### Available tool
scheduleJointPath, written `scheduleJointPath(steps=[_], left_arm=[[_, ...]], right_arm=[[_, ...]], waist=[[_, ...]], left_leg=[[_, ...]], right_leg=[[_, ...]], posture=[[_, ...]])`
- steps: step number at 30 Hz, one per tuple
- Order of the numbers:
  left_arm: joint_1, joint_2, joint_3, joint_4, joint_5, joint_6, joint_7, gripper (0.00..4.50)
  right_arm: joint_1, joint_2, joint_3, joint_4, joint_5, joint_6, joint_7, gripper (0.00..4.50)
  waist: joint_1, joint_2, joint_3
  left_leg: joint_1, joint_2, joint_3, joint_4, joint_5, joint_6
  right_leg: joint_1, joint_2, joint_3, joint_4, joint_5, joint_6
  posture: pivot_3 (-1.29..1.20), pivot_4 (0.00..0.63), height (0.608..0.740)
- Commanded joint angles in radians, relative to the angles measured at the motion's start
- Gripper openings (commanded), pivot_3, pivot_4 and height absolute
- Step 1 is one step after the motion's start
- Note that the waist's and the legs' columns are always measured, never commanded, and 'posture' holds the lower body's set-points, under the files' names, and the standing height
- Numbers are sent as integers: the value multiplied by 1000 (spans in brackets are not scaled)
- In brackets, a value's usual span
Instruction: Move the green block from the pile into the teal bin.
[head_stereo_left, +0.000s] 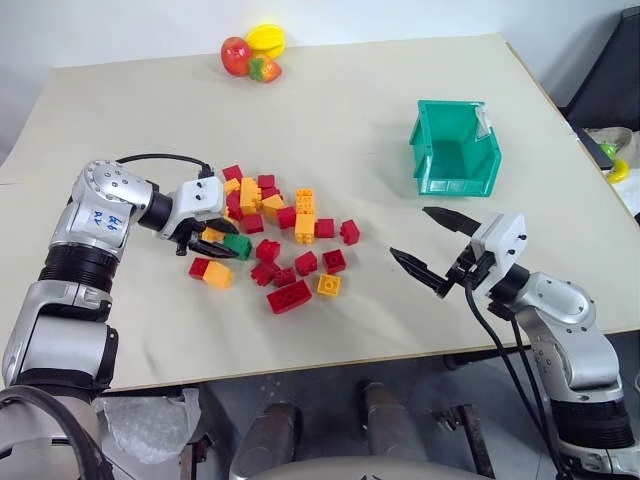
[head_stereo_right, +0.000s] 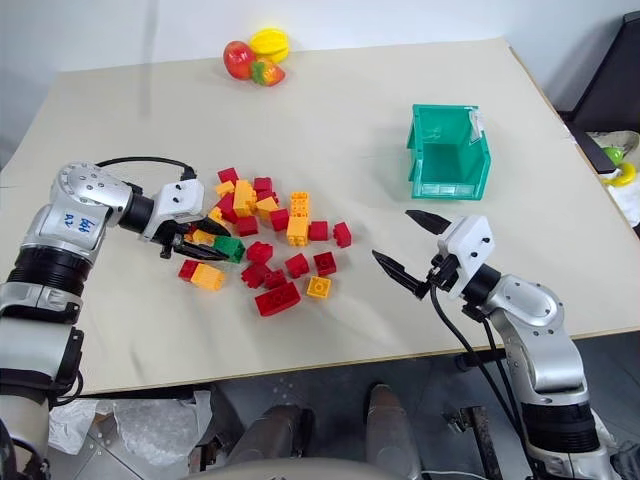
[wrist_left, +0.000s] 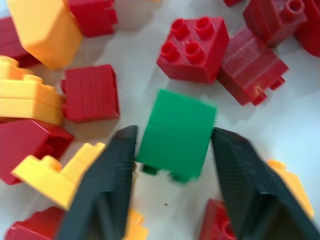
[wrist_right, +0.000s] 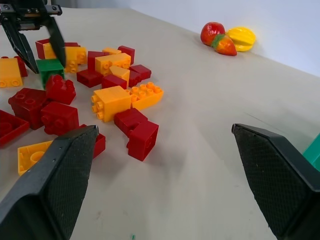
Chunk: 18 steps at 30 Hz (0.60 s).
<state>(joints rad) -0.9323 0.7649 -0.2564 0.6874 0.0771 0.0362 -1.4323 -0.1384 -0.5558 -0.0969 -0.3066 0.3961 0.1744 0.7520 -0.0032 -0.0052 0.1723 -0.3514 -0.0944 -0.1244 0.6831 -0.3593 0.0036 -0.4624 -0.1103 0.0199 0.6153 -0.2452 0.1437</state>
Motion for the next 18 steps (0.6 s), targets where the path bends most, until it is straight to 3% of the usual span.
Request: scheduleJointPath(steps=[1,12,18], left_arm=[[3,13,2,15,9,19,-10,1464],[7,-9,22,-74,-25,62,-8,1464],[-113,-85,73,-177,-112,195,6,1464]], right_arm=[[-6,-10,-31,-36,8,-10,-8,4500],[-13,-12,-30,-27,7,-12,-4,4500],[11,-38,-68,-50,20,2,-6,4500]], waist=[[0,0,0],[2,0,0],[8,-1,1]], left_leg=[[0,0,0,0,0,0],[0,0,0,0,0,0],[-2,0,-2,1,0,0]], right_leg=[[0,0,0,0,0,0],[0,0,0,0,0,0],[0,-1,-1,-1,0,0]], posture=[[0,150,740],[0,150,740],[0,150,740]])
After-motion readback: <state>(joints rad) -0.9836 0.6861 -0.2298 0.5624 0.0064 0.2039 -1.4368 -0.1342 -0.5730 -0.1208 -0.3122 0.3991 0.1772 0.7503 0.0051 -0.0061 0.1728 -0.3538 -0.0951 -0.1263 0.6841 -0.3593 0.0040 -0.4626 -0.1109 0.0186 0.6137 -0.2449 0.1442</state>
